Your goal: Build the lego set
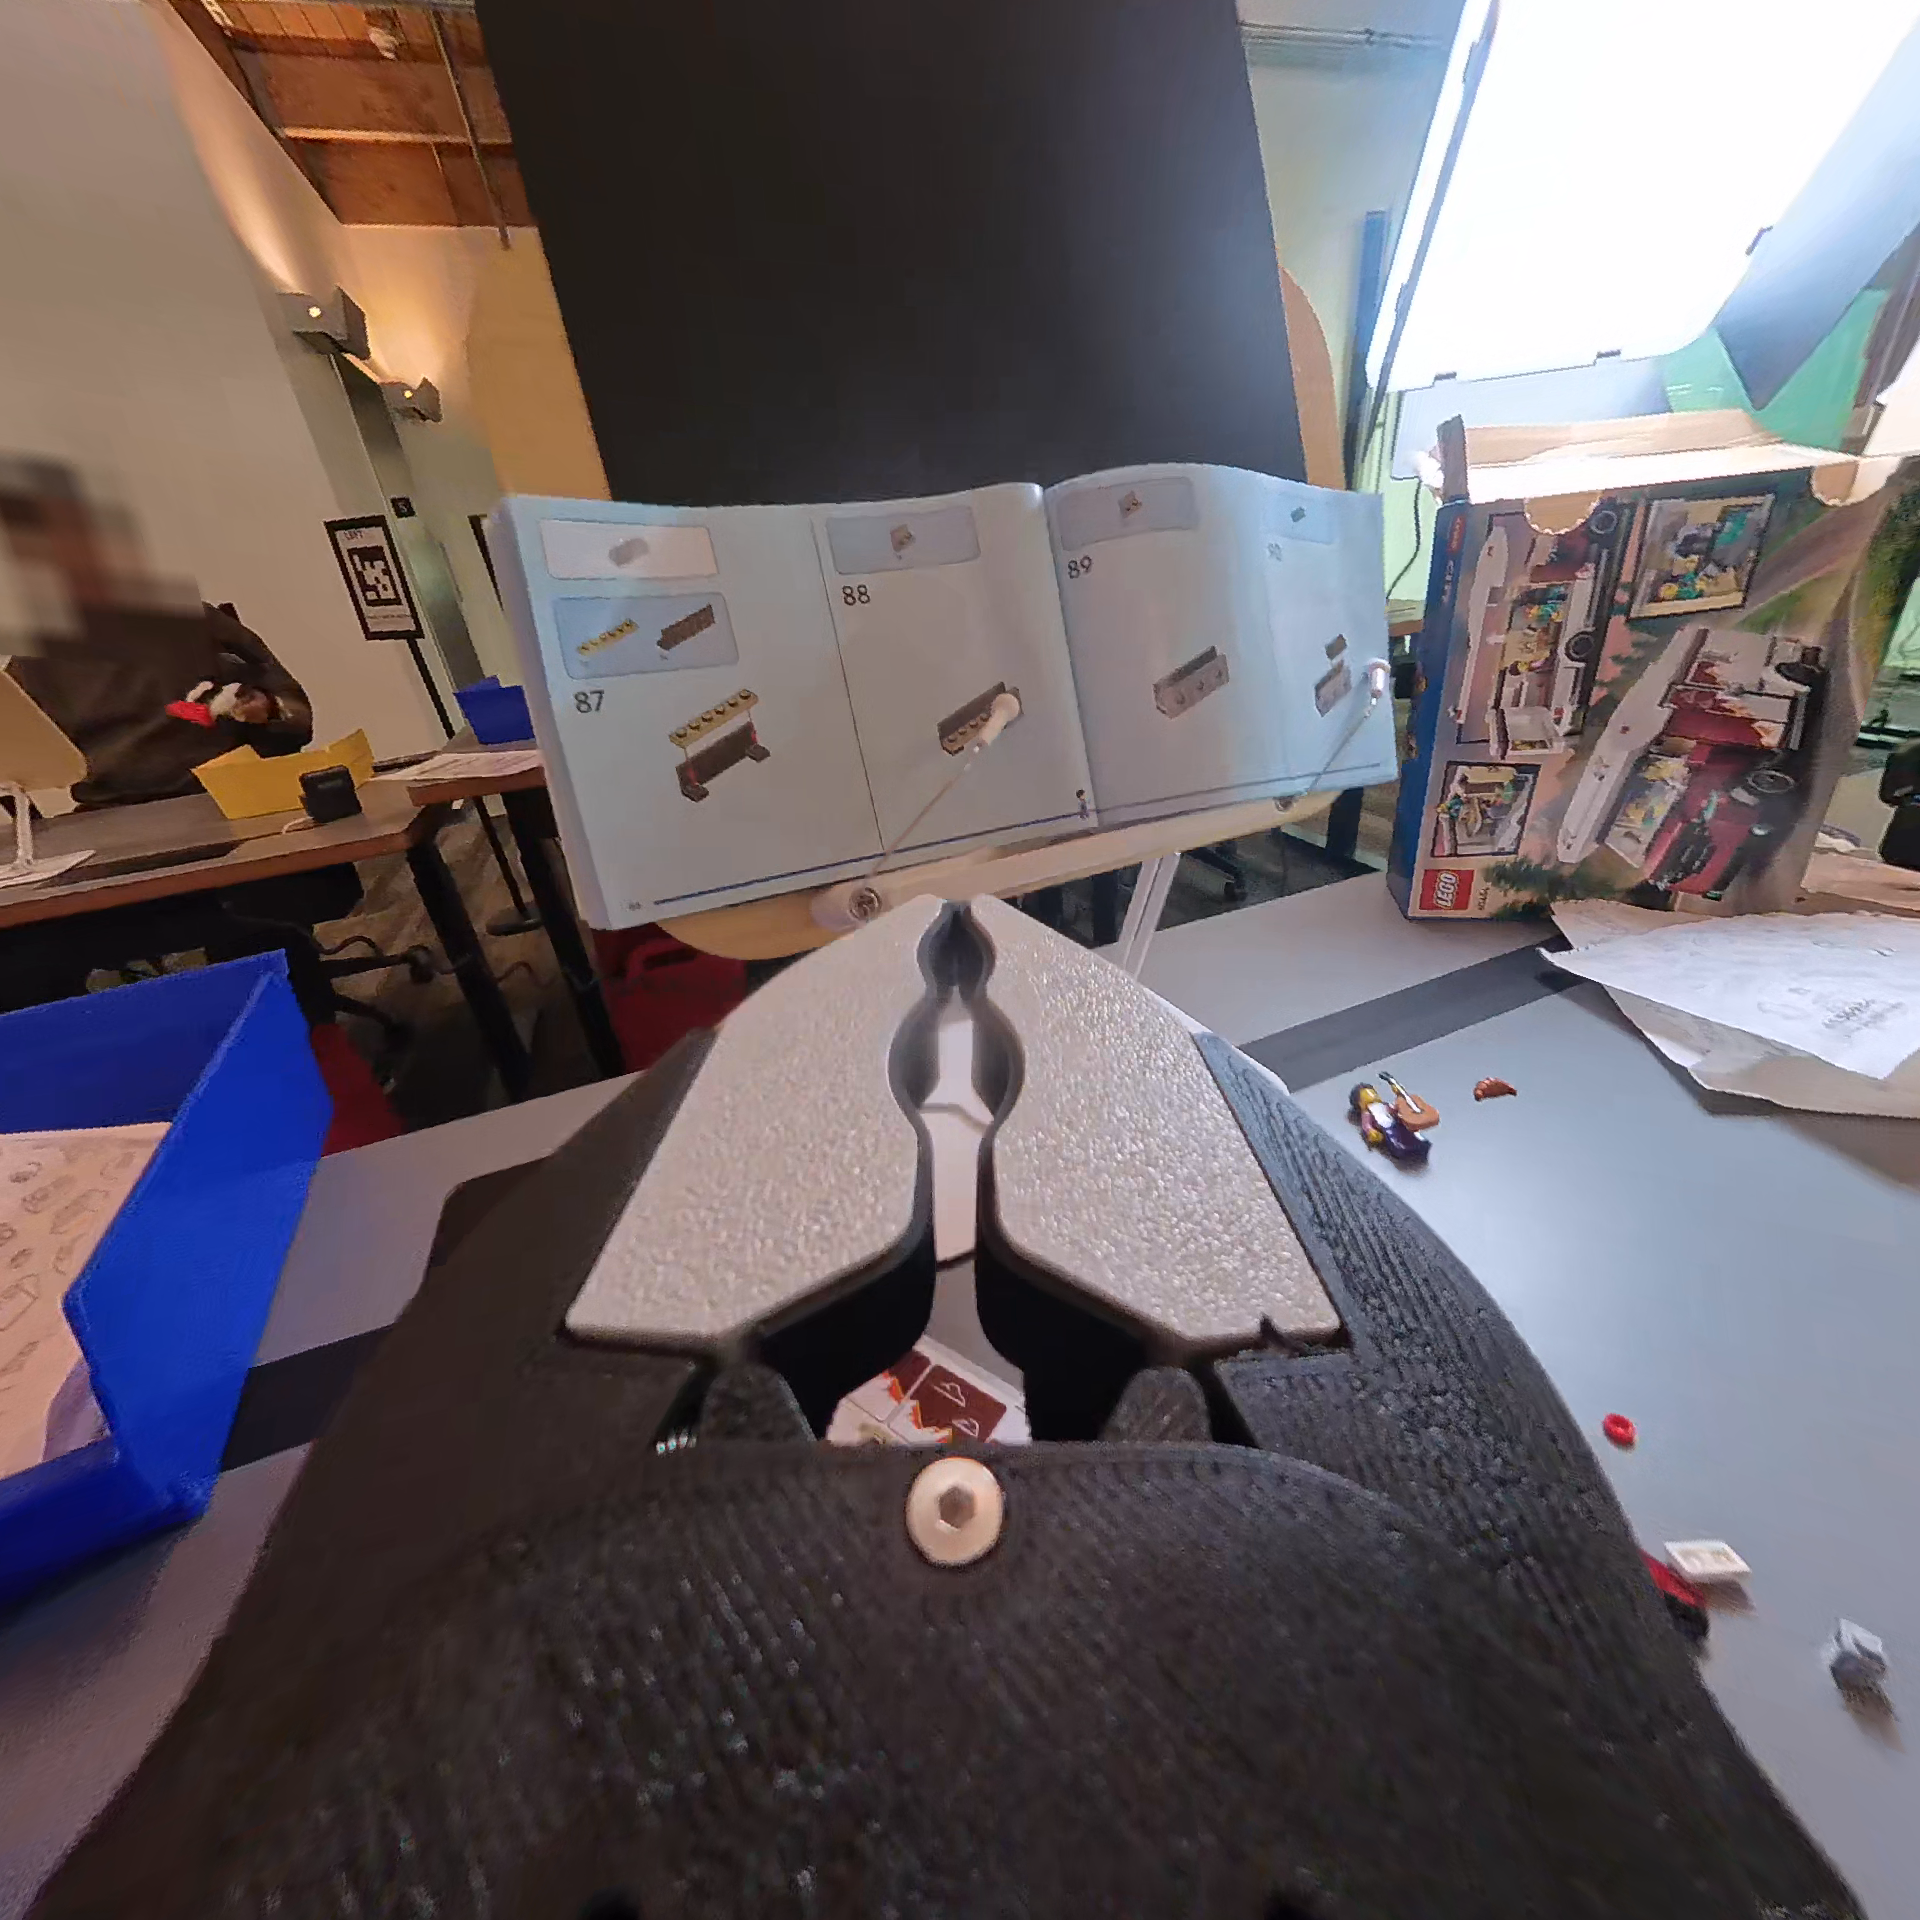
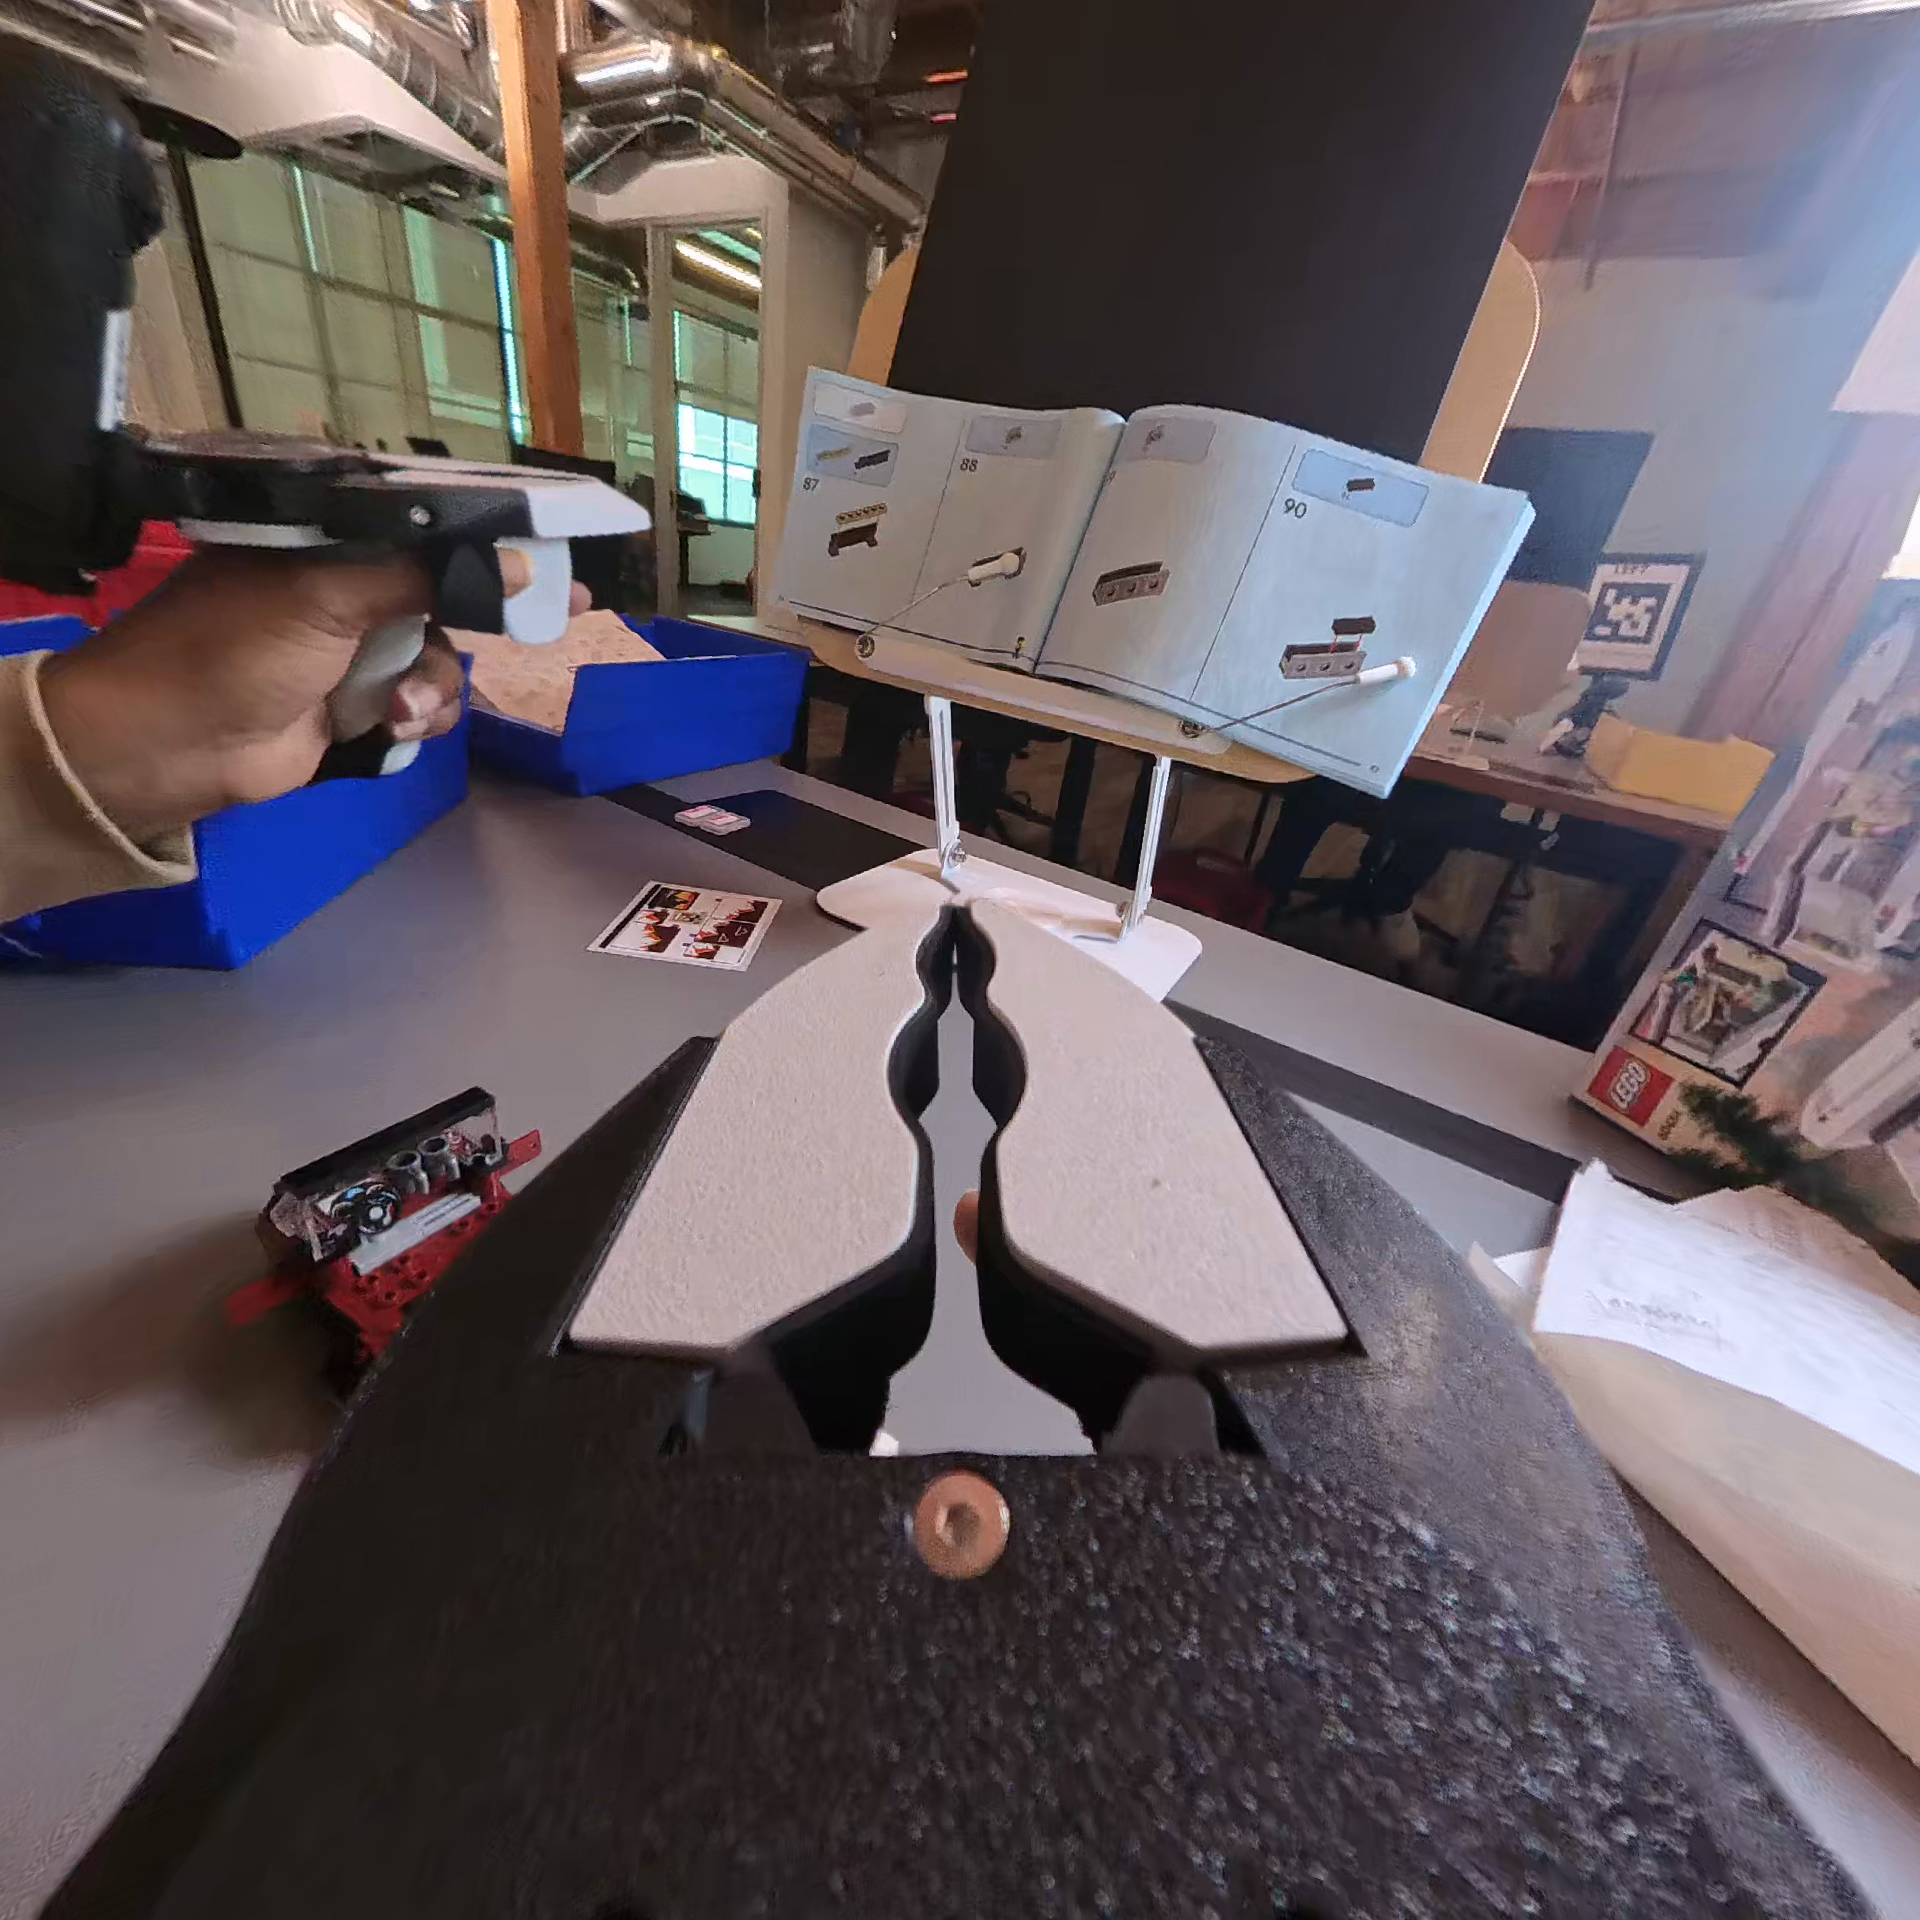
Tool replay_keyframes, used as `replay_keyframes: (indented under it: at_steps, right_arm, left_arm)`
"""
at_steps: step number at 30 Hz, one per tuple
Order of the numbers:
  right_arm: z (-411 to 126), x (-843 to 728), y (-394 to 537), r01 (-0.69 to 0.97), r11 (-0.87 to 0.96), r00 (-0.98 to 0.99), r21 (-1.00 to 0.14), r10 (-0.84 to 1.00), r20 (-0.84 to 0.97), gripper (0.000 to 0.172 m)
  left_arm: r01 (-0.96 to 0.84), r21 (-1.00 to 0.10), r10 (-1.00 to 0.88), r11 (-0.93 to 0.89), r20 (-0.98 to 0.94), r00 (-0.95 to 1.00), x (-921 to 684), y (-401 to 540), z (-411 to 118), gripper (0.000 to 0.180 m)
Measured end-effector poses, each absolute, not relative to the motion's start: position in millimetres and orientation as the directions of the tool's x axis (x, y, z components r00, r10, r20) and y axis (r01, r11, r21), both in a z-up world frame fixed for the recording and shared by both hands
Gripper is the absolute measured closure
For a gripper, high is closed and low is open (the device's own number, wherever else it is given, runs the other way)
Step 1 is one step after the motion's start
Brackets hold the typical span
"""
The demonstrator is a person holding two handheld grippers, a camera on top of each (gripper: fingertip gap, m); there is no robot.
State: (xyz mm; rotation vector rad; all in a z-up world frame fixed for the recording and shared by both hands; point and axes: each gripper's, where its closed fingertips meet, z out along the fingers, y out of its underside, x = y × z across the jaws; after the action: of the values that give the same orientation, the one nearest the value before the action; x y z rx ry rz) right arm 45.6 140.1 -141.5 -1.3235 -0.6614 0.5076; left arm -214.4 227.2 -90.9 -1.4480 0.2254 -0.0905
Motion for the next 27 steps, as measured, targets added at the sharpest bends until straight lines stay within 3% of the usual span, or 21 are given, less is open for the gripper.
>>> replay_keyframes:
  at_steps: [4, 12, 16, 27]
  right_arm:
    - [-142.3, 47.0, 145.3, 0.071, 0.266, 0.703, -0.962, 0.671, 0.237, 0.171]
    - [-146.7, 48.9, 142.9, 0.063, 0.266, 0.684, -0.962, 0.690, 0.235, 0.170]
    - [-145.4, 53.4, 145.1, 0.060, 0.264, 0.692, -0.963, 0.684, 0.231, 0.170]
    - [-158.9, 51.0, 152.5, 0.080, 0.230, 0.696, -0.970, 0.684, 0.220, 0.170]
  left_arm:
    - [-0.087, -0.985, -0.096, 0.146, -0.101, 0.990, -230.0, 259.6, -70.6, 0.180]
    - [-0.061, -0.970, 0.126, 0.234, -0.032, 0.992, -268.0, 338.5, -45.9, 0.180]
    - [0.024, -0.964, 0.151, 0.263, 0.066, 0.986, -285.3, 356.6, -59.8, 0.180]
    - [-0.025, -0.964, 0.160, 0.265, 0.018, 0.987, -297.3, 363.4, -59.1, 0.180]
